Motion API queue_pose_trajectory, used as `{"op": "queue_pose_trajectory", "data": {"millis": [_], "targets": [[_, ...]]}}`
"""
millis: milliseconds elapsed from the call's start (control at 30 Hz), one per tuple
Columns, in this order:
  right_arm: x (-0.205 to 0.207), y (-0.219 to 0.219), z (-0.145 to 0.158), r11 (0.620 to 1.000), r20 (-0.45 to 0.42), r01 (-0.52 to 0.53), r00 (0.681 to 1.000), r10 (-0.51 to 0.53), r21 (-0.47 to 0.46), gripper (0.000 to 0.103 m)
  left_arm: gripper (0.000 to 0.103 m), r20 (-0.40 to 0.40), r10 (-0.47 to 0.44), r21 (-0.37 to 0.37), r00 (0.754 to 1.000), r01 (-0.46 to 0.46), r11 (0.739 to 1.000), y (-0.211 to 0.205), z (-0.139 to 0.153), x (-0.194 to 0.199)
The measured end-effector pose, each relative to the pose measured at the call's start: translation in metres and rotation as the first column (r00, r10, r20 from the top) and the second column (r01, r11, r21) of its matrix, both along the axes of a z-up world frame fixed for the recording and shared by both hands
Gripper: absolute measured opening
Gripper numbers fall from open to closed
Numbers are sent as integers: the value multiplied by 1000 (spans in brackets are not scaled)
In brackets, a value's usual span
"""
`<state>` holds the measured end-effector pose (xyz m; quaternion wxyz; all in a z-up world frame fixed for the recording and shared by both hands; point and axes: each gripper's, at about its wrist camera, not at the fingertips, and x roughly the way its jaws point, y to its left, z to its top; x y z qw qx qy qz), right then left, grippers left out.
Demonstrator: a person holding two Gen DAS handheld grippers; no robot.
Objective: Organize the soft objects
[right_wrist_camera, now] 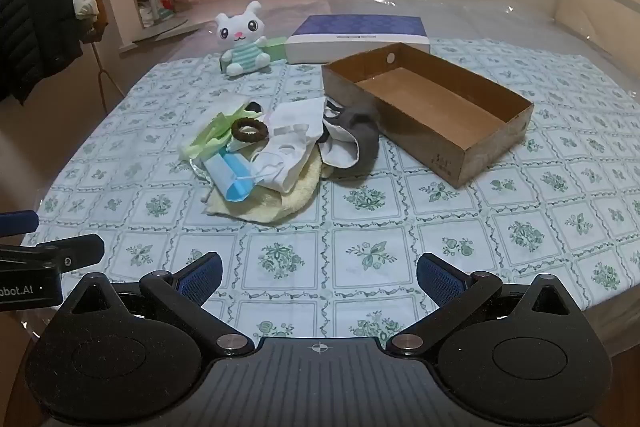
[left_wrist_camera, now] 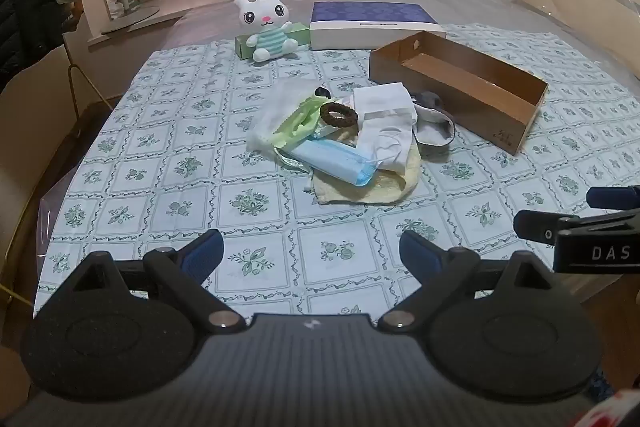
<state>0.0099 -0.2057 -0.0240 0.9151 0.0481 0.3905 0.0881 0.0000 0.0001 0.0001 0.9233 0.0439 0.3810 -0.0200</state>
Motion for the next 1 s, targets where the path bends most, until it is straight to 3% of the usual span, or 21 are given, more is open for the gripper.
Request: {"op": "queue_pose_trajectory", "data": {"millis": [1000], "targets": [[-1, 0, 2, 1000, 5, -1, 1000, 1, 8, 103, 94, 2, 0, 5, 1000, 0, 1000, 0, -1, 0]]}}
